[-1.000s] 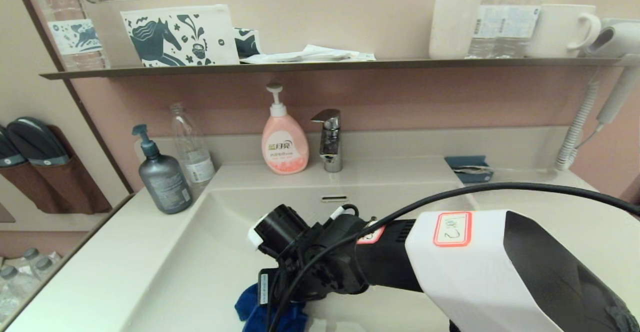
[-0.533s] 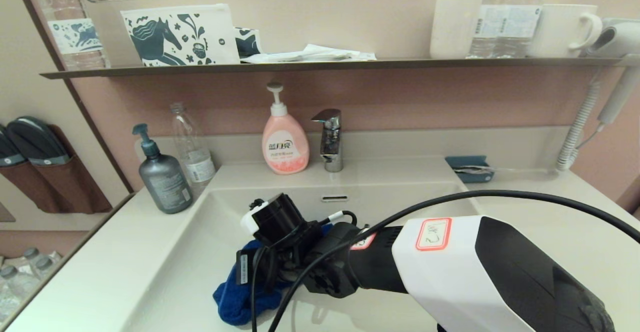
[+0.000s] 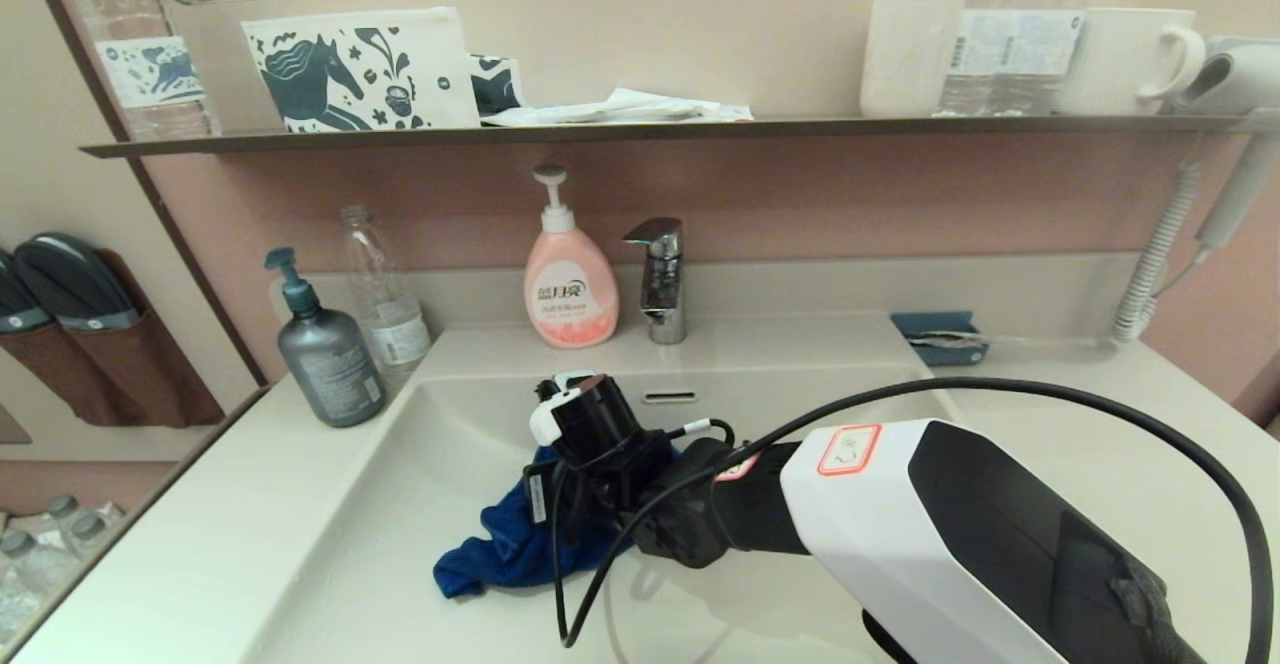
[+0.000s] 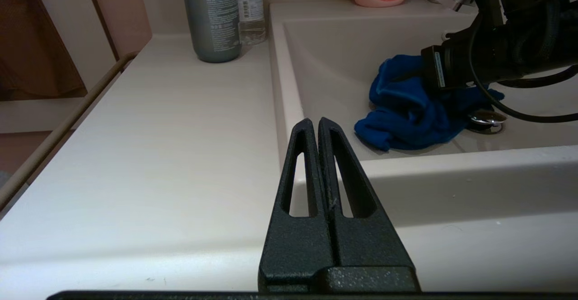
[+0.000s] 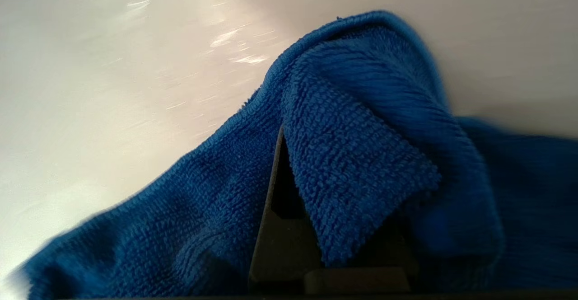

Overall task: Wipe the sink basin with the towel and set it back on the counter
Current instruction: Wipe the sink

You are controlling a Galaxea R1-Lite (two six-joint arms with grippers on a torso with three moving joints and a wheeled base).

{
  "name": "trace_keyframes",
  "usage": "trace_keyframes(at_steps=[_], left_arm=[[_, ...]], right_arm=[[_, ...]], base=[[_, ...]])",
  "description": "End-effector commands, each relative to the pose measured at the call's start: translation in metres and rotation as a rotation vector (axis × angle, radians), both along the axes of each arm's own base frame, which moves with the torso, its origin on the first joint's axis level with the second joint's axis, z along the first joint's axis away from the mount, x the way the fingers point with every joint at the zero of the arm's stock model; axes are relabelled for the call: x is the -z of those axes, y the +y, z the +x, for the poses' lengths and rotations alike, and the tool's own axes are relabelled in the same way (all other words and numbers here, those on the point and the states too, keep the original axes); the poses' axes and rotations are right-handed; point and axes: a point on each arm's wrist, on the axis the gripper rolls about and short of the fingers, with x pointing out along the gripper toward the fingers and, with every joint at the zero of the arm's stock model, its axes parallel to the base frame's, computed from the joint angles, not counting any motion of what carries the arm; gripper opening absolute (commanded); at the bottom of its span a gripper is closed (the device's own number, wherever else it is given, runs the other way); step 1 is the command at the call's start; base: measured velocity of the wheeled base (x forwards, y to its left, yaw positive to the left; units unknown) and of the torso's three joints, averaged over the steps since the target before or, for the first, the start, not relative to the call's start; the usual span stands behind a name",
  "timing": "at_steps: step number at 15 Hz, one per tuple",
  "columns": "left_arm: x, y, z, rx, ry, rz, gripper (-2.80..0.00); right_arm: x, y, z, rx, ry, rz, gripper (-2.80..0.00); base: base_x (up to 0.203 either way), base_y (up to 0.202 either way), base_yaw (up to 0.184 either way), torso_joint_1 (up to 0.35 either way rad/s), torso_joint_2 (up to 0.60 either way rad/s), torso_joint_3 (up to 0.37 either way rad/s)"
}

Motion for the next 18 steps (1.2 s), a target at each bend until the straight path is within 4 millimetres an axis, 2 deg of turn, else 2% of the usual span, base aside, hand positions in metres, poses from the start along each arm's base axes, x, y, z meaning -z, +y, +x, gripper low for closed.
trace_keyframes(at_steps=[1,4,6,11,14,18], left_arm=[[0.0,0.0,0.0,0.0,0.0,0.0,-2.8],[0.0,0.0,0.0,0.0,0.0,0.0,-2.8],[0.0,0.0,0.0,0.0,0.0,0.0,-2.8],[0.0,0.0,0.0,0.0,0.0,0.0,-2.8],[0.0,0.0,0.0,0.0,-0.001,0.0,-2.8],[0.0,0.0,0.0,0.0,0.0,0.0,-2.8]], right_arm=[[-0.002,-0.009,0.006,0.073,-0.016,-0.041,-2.8],[0.0,-0.027,0.004,0.151,0.051,-0.213,-2.8],[-0.002,-0.039,0.01,0.25,0.03,-0.278,-2.8],[-0.03,-0.078,0.022,0.37,0.049,-0.293,-2.8],[-0.024,-0.103,0.018,0.423,0.078,-0.37,-2.8],[-0.027,-0.143,0.012,0.492,0.12,-0.433,-2.8]], base=[[0.0,0.0,0.0,0.0,0.0,0.0],[0.0,0.0,0.0,0.0,0.0,0.0],[0.0,0.0,0.0,0.0,0.0,0.0],[0.0,0.0,0.0,0.0,0.0,0.0],[0.0,0.0,0.0,0.0,0.0,0.0],[0.0,0.0,0.0,0.0,0.0,0.0]])
